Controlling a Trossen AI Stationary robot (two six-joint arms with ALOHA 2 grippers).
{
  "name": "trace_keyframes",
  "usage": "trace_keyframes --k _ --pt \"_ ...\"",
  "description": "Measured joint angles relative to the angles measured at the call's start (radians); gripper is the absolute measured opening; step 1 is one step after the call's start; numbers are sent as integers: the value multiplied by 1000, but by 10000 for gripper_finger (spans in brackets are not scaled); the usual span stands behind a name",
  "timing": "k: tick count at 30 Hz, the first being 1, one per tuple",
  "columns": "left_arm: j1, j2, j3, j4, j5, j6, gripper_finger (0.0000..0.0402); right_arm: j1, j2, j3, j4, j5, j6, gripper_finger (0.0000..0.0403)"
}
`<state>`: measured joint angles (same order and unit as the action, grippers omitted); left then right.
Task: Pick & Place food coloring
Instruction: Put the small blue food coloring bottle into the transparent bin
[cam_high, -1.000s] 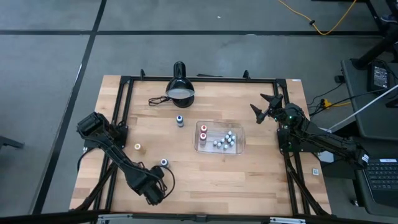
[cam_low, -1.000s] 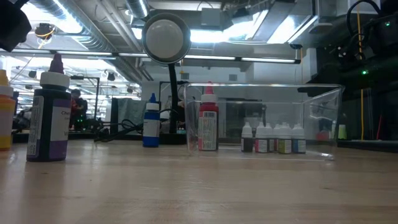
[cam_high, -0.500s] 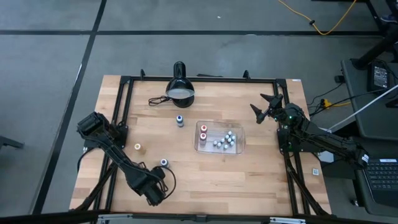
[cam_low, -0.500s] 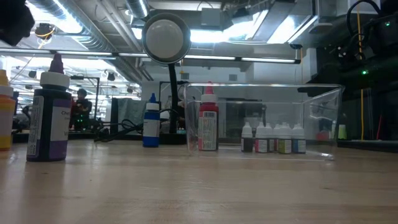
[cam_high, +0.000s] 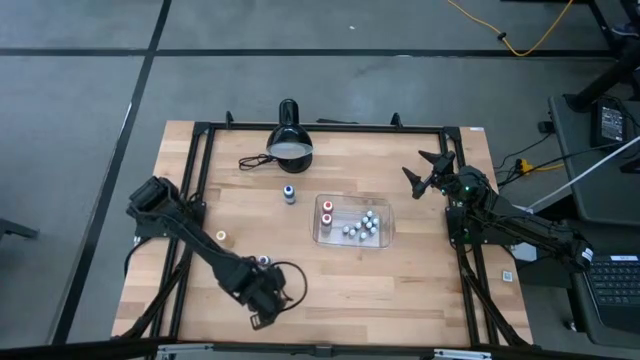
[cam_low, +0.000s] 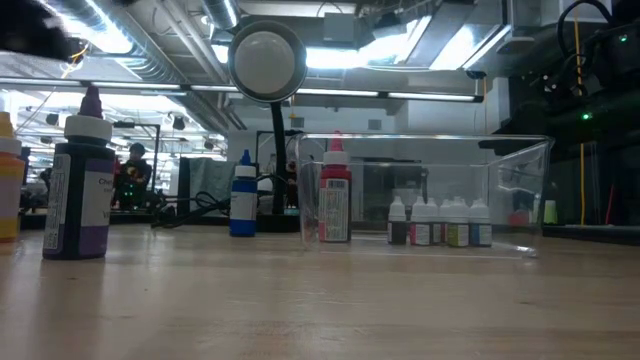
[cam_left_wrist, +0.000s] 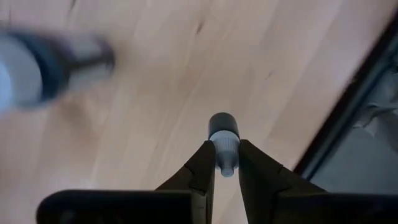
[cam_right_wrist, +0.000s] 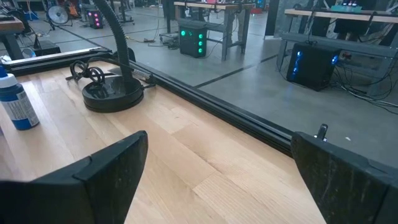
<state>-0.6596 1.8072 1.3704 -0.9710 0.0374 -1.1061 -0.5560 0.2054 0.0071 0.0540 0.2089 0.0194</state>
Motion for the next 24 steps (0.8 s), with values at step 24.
trace_keyframes --k 24 --pt "328 136 511 -229 -83 376 45 0 0 0 0 0 1 394"
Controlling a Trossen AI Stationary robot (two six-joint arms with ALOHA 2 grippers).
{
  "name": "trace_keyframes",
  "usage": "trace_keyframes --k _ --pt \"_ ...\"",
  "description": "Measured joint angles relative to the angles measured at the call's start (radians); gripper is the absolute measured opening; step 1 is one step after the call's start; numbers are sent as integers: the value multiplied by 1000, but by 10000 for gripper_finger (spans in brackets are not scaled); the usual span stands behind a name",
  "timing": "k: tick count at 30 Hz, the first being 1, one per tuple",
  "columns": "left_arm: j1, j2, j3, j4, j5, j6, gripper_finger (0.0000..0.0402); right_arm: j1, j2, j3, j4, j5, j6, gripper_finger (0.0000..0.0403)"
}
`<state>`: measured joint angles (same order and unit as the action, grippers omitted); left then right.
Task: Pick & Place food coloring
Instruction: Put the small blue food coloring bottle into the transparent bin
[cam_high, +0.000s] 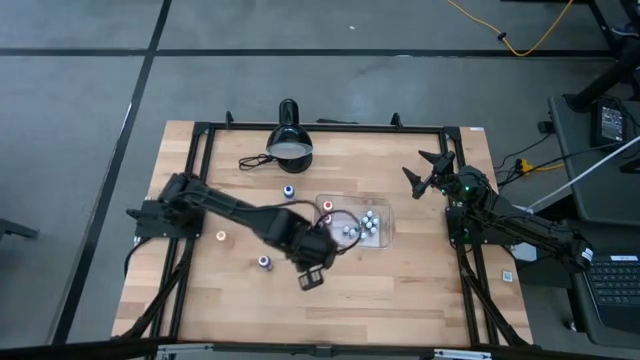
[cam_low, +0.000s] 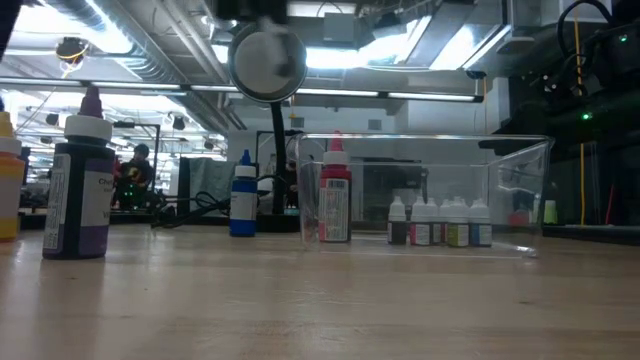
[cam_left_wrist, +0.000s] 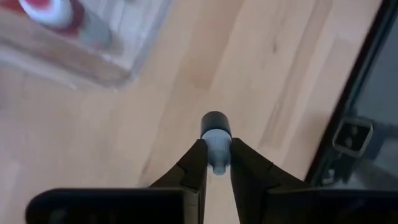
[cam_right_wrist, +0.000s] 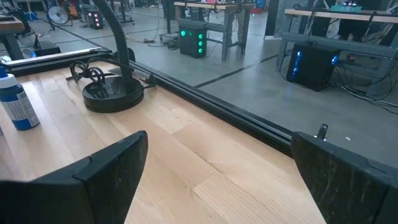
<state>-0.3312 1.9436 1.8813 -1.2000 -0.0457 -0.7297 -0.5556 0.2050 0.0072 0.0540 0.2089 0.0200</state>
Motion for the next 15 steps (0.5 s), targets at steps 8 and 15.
trace_keyframes --k 8,15 --pt "108 131 188 -32 -22 56 44 0 0 0 0 0 -2 394" --pt "197 249 336 -32 -43 94 44 0 0 0 0 0 -1 394"
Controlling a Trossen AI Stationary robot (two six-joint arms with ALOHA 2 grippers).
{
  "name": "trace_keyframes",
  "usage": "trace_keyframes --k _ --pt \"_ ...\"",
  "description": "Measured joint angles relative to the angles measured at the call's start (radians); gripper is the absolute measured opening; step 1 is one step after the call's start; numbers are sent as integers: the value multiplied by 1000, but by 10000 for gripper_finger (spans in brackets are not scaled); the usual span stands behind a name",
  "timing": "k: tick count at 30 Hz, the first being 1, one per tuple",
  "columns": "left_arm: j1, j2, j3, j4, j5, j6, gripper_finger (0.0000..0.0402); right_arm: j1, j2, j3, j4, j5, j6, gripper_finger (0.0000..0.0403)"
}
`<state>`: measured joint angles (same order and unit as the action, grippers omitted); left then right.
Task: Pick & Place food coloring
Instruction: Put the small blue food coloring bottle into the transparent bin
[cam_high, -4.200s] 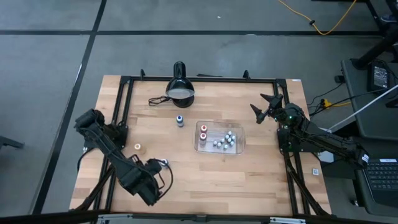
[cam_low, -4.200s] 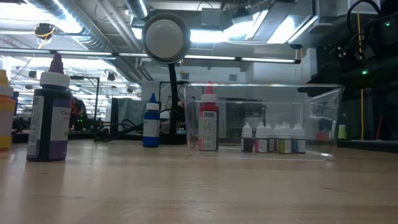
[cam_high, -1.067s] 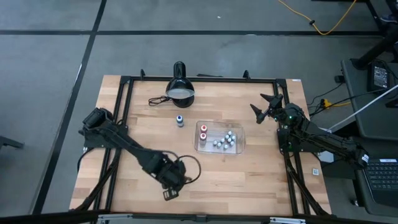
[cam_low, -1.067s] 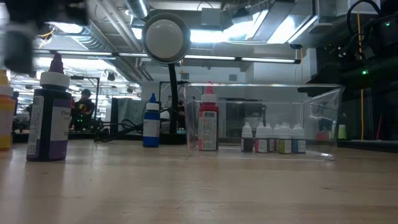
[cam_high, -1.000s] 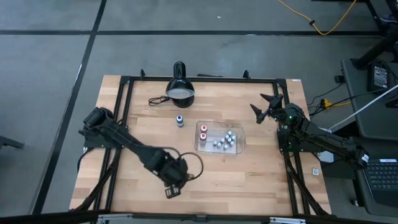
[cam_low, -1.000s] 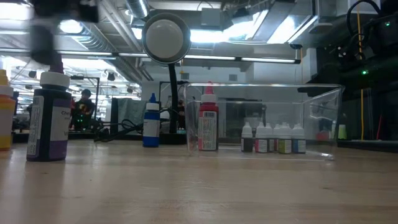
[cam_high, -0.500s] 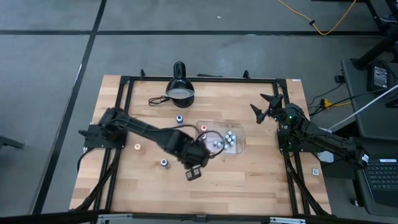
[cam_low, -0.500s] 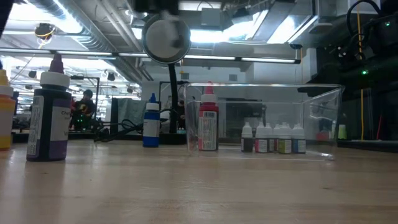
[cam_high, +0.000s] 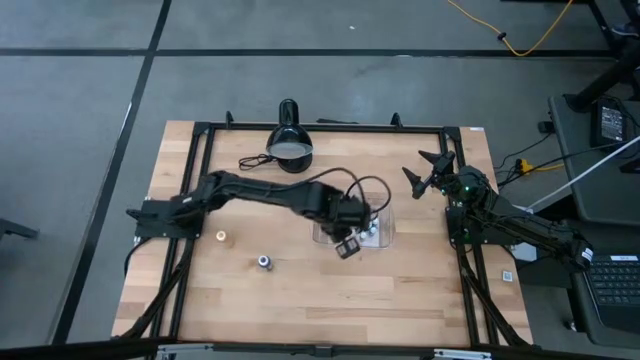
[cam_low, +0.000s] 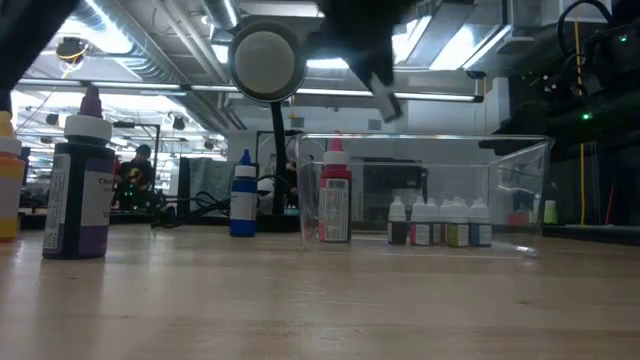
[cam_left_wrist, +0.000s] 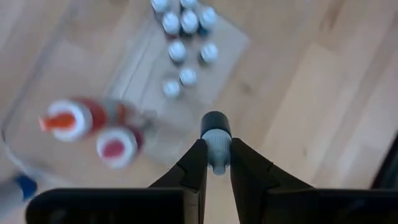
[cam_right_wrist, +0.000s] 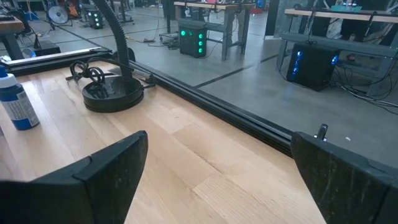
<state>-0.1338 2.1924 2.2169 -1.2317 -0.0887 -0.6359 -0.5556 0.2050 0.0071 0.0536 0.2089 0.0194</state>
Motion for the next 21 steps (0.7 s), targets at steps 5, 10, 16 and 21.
trace_keyframes --k 5,10,16,21 --pt "61 89 96 1 -6 29 44 0 0 0 0 0 0 394" --pt "104 160 138 18 -6 30 44 0 0 0 0 0 -1 394" --pt "132 203 133 29 -22 51 44 0 0 0 0 0 0 394" --pt "143 231 133 32 -19 76 44 0 0 0 0 0 -1 394"
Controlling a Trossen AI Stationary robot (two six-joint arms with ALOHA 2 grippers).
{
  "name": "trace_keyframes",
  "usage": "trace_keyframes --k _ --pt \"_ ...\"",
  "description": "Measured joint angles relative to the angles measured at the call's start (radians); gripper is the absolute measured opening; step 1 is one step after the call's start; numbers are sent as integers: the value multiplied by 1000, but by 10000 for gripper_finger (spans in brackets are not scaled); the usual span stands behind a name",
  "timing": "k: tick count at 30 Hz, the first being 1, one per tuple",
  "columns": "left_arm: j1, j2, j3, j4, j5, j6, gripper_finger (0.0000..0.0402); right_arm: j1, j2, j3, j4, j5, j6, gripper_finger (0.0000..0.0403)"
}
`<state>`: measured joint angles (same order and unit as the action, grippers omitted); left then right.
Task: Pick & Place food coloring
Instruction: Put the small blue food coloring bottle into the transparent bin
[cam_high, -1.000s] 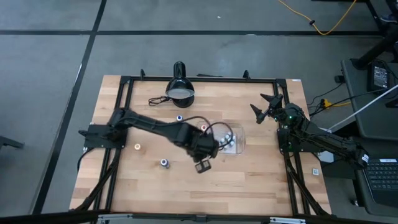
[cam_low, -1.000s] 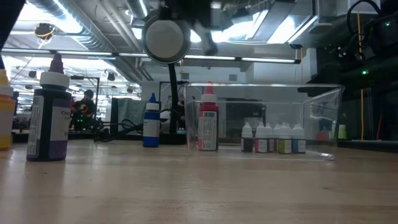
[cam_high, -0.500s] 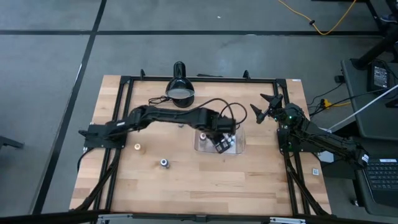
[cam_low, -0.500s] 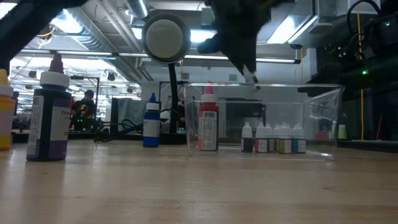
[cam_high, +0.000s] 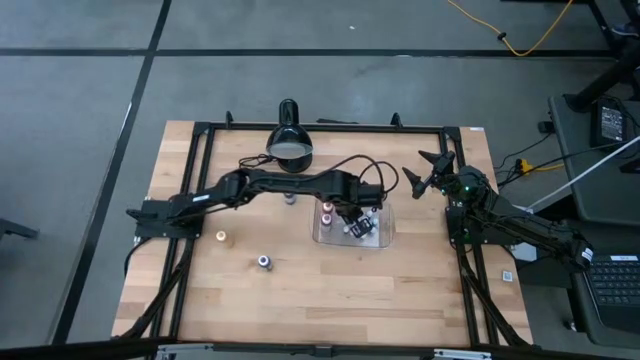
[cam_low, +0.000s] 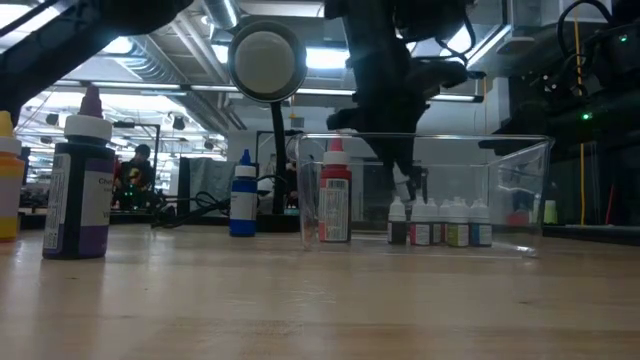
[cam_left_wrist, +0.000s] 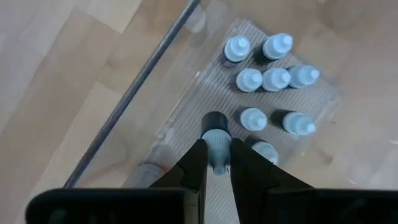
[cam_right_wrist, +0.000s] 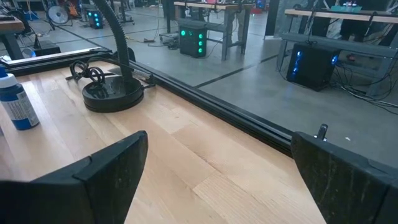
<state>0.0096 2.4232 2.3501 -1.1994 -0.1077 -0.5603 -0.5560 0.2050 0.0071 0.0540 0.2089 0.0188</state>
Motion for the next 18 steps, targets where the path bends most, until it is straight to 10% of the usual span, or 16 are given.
trace_keyframes --k 18 --pt "2 74 -1 -6 -17 99 44 0 0 0 0 0 1 394"
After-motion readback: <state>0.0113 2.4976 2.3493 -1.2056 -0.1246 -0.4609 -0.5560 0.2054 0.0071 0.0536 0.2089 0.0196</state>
